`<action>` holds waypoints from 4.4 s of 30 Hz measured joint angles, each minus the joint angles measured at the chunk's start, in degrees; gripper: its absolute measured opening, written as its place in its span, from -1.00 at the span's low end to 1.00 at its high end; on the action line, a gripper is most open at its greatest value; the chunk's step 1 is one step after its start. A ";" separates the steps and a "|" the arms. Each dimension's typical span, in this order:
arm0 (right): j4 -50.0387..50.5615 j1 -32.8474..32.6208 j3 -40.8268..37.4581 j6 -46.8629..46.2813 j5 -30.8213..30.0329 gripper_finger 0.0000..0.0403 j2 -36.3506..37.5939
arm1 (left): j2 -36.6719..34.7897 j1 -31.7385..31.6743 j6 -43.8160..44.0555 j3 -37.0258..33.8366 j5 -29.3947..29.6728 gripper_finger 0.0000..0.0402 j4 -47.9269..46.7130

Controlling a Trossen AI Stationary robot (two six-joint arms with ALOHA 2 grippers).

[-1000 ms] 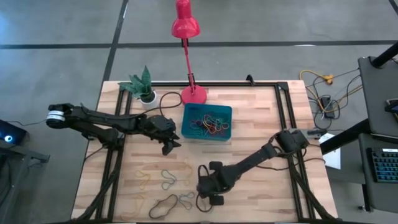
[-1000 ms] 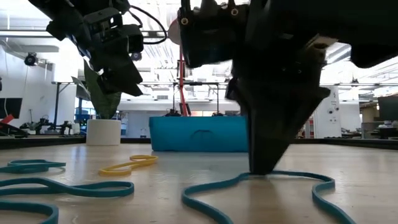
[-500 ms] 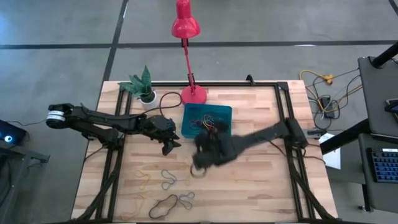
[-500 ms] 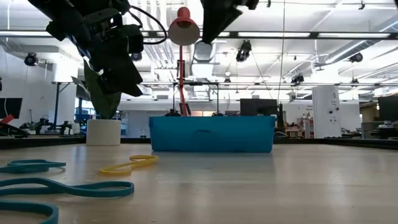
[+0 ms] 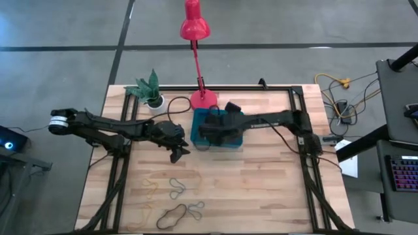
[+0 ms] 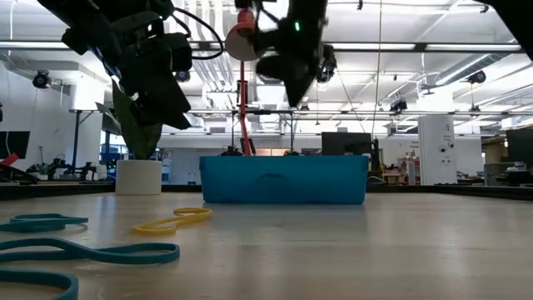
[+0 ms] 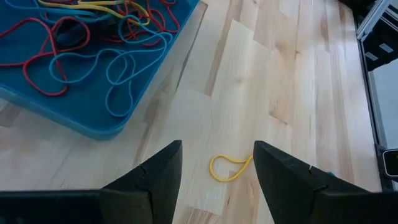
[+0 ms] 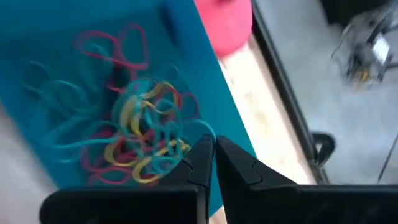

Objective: Pick and place rubber bands into bin
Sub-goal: Put the blue rubber band into the blue bin, then put the yellow rubber band into the blue bin, then put the blue rubber band into the blue bin

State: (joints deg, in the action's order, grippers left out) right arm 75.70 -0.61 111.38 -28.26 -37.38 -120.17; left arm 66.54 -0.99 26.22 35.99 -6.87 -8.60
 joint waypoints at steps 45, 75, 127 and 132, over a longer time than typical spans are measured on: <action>-5.44 -38.55 -16.91 -13.36 18.40 -0.05 2.72 | 24.80 7.59 -45.02 10.44 -17.03 -0.09 8.39; -5.21 -41.52 -21.42 -18.00 14.72 -0.05 3.12 | 28.60 9.79 -42.74 18.61 -4.61 -1.00 -18.15; -1.06 -40.36 -22.21 -19.34 12.33 -0.05 3.12 | 15.23 10.80 -35.75 31.14 5.42 0.07 -42.25; -0.86 -40.06 -23.22 -16.56 10.33 -0.05 3.31 | 13.32 17.42 -6.49 24.97 6.17 0.07 -39.72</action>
State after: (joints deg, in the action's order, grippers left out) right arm 74.85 -40.67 88.15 -44.81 -27.05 -116.86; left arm 79.86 16.42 19.72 60.95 -0.71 -48.32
